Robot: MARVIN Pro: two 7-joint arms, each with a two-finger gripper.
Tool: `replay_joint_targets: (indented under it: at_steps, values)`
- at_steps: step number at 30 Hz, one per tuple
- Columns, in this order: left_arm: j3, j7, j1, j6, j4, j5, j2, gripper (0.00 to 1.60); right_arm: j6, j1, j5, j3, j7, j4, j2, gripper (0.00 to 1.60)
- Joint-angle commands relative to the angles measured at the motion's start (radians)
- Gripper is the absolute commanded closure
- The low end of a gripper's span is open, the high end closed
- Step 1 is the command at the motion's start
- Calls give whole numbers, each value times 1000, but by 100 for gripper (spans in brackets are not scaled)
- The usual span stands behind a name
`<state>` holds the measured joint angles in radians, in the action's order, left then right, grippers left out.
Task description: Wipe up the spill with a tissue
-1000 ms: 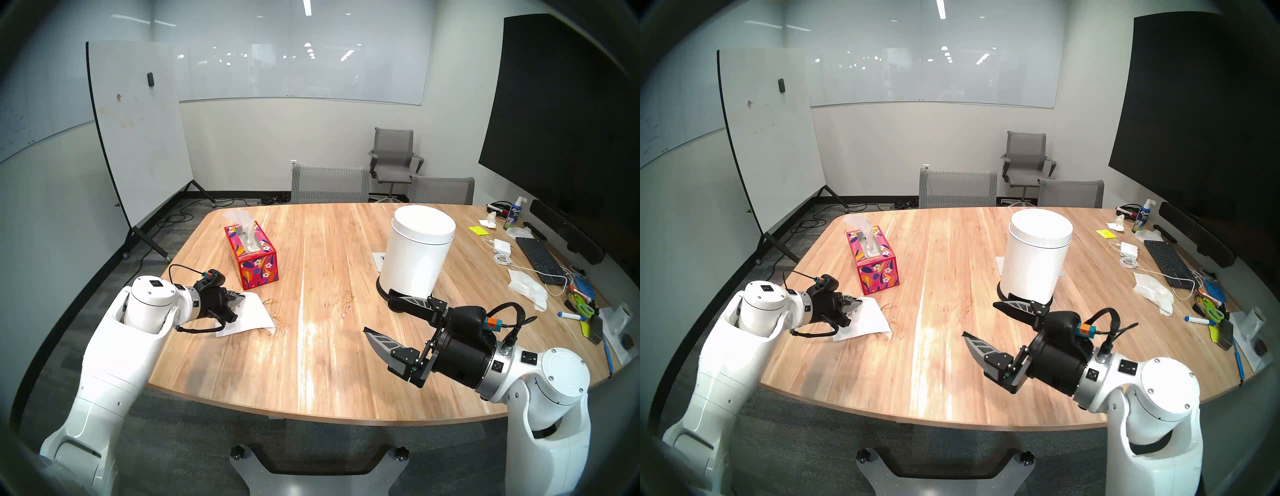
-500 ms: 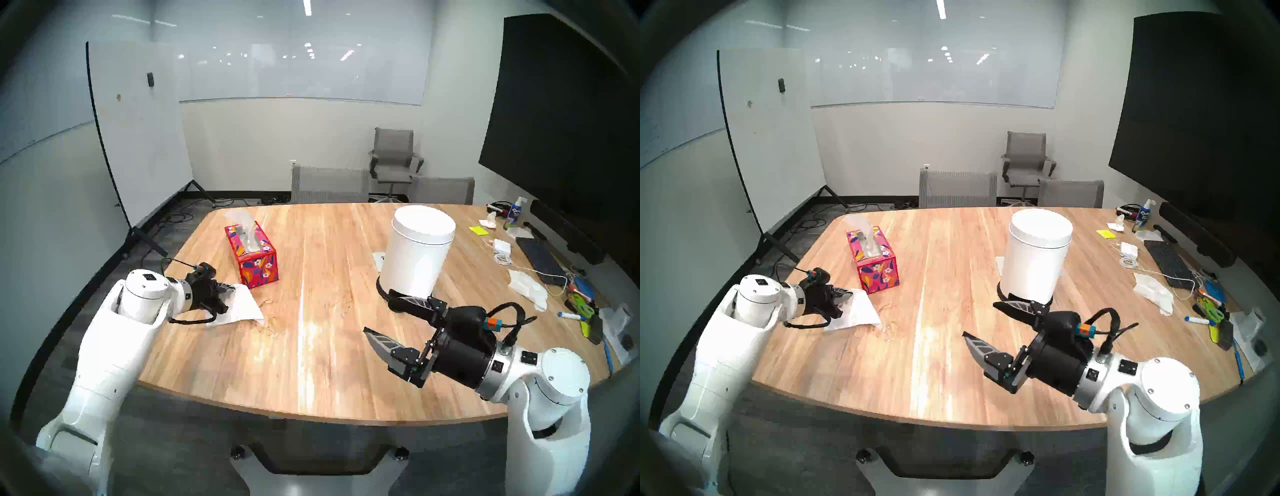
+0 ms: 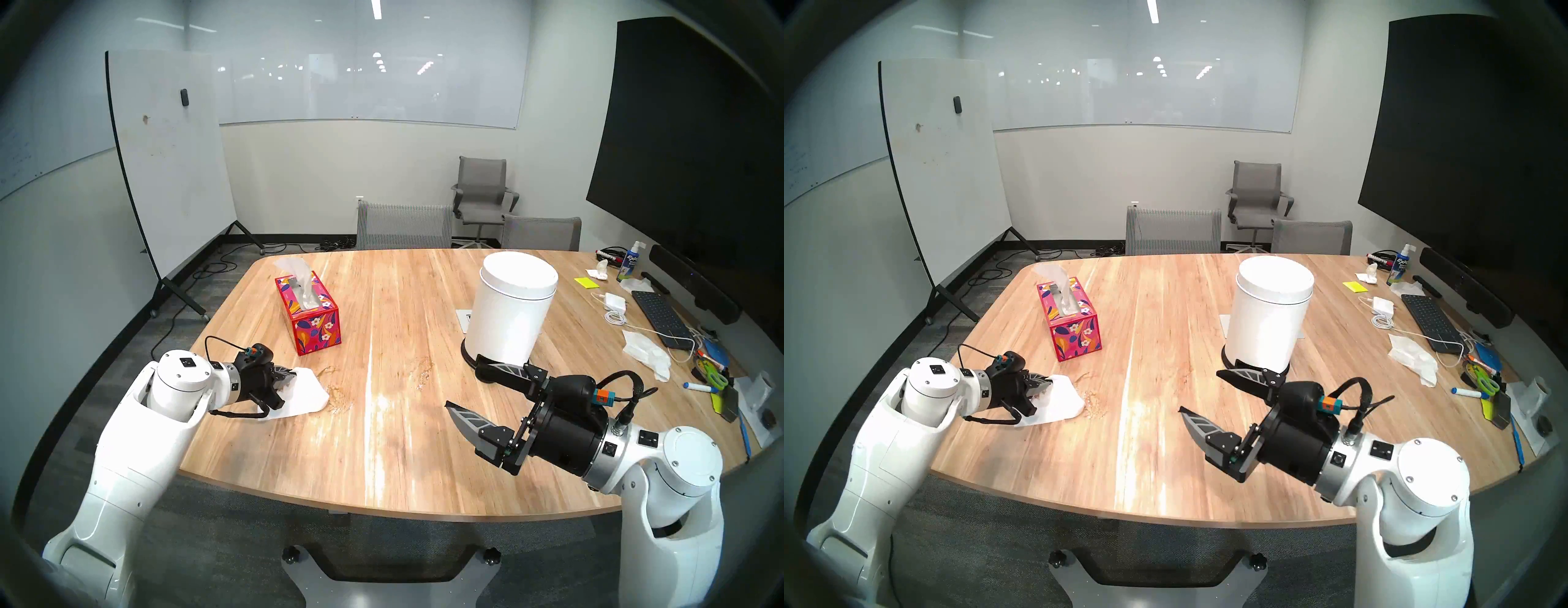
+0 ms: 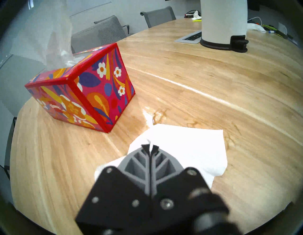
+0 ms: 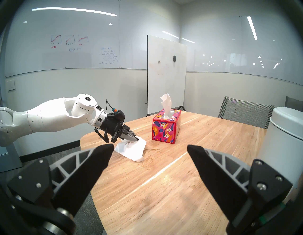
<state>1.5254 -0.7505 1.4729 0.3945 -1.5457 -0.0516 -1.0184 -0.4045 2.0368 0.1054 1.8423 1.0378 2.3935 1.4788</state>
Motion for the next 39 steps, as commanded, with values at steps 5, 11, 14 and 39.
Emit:
replay_joint_targets:
  at_steps: [5, 11, 14, 39]
  values:
    - [9, 6, -22, 16, -8, 8, -18, 0, 0, -3, 3, 2, 2, 16, -1, 0]
    - [40, -31, -30, 73, -57, 46, -13, 0, 0, -3, 3, 2, 2, 16, -1, 0]
    - [58, -59, -19, 97, -103, 67, -5, 0, 0, -3, 3, 2, 2, 15, -1, 0]
    - [5, -108, -49, 271, -118, 44, 14, 0, -1, -3, 3, 3, 3, 16, -1, 0]
